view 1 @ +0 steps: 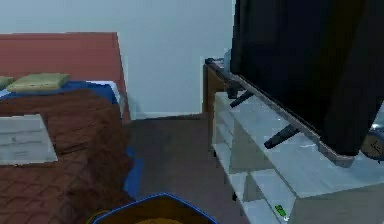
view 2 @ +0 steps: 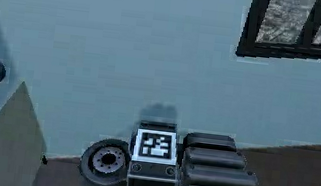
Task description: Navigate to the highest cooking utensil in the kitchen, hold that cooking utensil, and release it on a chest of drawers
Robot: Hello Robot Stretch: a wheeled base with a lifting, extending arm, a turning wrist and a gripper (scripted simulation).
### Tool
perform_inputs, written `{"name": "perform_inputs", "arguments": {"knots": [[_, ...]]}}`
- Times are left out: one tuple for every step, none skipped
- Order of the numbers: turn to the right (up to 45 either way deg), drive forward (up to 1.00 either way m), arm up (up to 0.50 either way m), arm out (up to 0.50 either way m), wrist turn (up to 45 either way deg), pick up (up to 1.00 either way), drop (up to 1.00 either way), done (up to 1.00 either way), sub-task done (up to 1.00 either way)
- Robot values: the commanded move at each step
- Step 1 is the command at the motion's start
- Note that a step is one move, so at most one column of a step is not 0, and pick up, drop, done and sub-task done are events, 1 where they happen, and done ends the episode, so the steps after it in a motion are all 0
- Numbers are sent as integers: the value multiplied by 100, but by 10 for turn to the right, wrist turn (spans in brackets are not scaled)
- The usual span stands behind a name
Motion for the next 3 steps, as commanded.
{"name": "perform_inputs", "arguments": {"knots": [[0,100,0,0,0,0,0,0,0],[-30,0,0,0,0,0,0,0,0],[0,85,0,0,0,0,0,0,0]]}}
